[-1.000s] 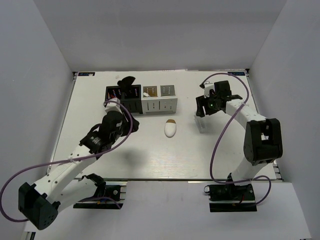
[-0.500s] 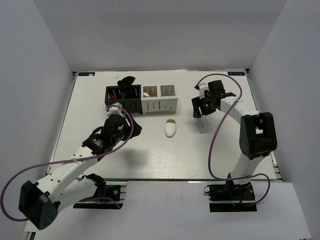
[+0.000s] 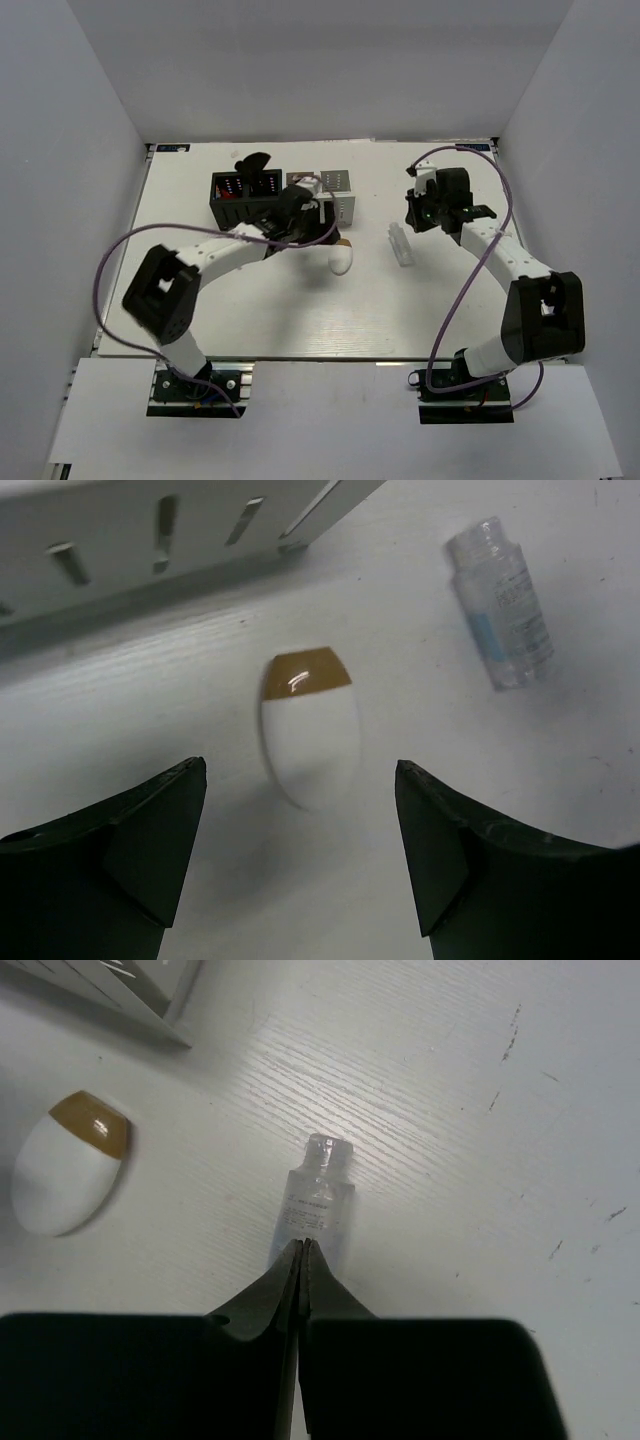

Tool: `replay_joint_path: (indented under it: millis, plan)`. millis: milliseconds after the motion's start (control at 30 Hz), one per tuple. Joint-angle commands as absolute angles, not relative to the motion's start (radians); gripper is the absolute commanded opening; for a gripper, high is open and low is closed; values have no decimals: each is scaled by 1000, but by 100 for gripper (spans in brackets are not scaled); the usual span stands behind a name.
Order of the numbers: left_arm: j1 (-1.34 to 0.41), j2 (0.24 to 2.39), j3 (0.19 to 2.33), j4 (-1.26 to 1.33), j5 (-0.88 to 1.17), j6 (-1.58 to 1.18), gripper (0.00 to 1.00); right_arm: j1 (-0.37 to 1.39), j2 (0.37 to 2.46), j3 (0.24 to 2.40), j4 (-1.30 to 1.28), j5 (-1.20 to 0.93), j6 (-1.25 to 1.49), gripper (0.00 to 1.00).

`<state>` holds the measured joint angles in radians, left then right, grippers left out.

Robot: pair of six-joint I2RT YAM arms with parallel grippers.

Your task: Organize the makeup

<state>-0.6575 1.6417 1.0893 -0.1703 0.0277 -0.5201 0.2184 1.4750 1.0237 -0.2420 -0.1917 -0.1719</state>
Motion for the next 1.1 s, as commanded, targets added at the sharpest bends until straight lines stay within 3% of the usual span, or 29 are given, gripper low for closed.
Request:
replay_joint_path:
  millis: [0, 433, 733, 1067]
  plan:
    - [-687, 1753, 1231, -196, 34, -419, 86, 203, 1421, 991, -172, -198, -144, 0]
    - [-819, 2080, 1592, -454, -256, -342, 86, 181, 1391, 962, -161, -227, -115, 6]
    - [-839, 2131, 1617, -535, -333, -364, 86, 173, 1397, 962, -158, -238, -109, 7]
    - [-859, 2118, 1566, -515, -264, -347, 85, 170, 1397, 966, -160, -242, -109, 8]
